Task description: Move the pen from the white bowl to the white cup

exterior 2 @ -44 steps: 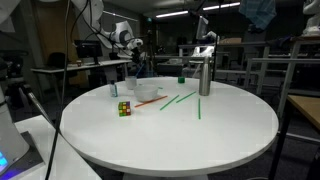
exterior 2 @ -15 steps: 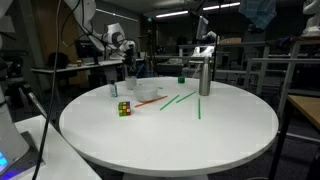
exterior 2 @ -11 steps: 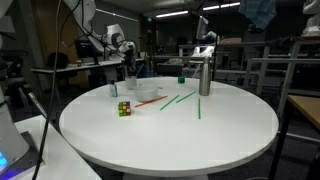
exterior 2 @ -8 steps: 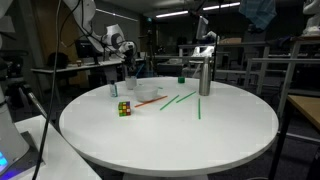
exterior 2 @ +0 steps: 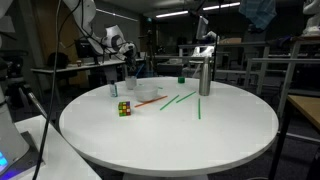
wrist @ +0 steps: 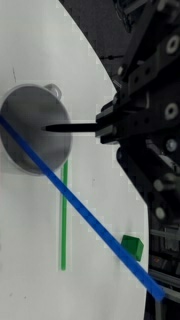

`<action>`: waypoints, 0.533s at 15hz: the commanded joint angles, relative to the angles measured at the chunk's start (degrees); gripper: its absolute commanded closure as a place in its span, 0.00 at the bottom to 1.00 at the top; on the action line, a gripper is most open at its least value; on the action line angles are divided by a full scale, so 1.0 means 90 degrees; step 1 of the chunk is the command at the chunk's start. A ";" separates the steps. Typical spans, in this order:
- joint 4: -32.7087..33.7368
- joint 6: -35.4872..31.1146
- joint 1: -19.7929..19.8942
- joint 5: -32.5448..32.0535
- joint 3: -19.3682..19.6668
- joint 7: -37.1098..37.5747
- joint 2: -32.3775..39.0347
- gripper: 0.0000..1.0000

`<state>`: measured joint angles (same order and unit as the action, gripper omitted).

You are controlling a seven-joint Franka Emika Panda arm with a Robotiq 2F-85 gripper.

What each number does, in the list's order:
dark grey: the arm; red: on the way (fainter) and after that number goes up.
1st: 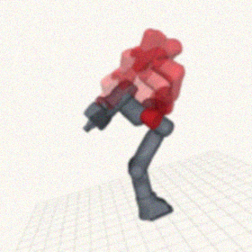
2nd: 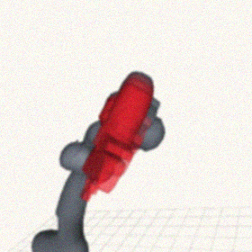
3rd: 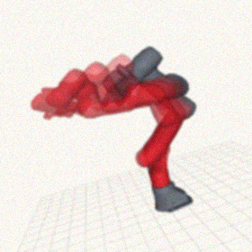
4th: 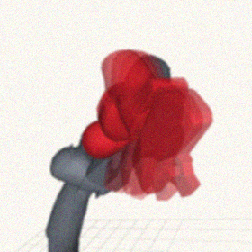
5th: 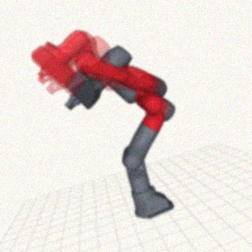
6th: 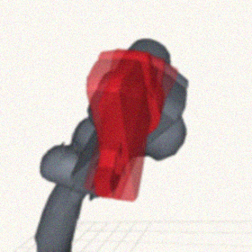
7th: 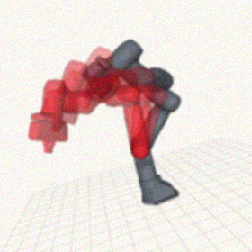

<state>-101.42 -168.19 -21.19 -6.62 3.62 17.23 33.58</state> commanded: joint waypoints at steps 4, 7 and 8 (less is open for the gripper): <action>-0.0543 -0.0220 0.0249 0.0076 0.0057 -0.0167 -0.0254 0.98; -0.0565 -0.0212 0.0352 0.0121 0.0010 -0.0194 -0.0243 0.98; -0.0561 -0.0210 0.0368 0.0133 0.0003 -0.0194 -0.0241 0.98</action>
<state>-103.87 -168.76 -19.02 -6.37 4.42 17.21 33.57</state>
